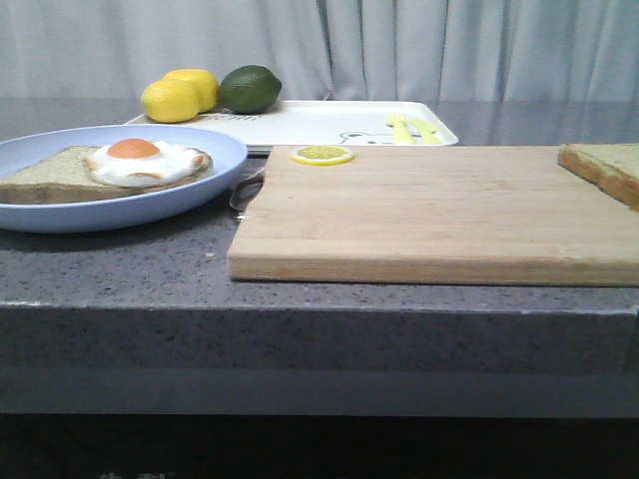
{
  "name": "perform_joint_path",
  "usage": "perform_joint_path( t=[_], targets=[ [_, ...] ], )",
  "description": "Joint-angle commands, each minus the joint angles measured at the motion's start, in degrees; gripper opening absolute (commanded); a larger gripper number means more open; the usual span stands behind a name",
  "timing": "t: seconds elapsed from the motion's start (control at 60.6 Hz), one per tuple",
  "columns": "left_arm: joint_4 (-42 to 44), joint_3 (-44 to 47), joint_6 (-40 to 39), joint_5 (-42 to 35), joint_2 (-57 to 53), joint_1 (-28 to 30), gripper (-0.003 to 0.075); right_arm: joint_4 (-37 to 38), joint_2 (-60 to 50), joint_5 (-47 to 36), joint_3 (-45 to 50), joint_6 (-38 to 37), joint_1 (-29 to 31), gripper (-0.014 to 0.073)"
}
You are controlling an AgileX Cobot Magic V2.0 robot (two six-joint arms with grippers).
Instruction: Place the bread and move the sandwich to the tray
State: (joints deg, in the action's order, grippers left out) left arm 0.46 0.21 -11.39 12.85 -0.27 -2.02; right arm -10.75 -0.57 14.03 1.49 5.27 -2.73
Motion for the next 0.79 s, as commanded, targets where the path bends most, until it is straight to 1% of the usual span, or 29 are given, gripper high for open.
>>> perform_joint_path(
  t=[0.0,0.775],
  targets=[
    [-0.5,0.7,-0.7,-4.8,-1.2,-0.4,-0.0019,0.3,-0.9,-4.3,-0.2,0.1,0.5,-0.0059],
    [0.0,0.7,-0.5,-4.8,-1.2,-0.4,-0.0019,0.3,-0.9,-4.3,-0.2,0.1,0.5,-0.0059]
  ],
)
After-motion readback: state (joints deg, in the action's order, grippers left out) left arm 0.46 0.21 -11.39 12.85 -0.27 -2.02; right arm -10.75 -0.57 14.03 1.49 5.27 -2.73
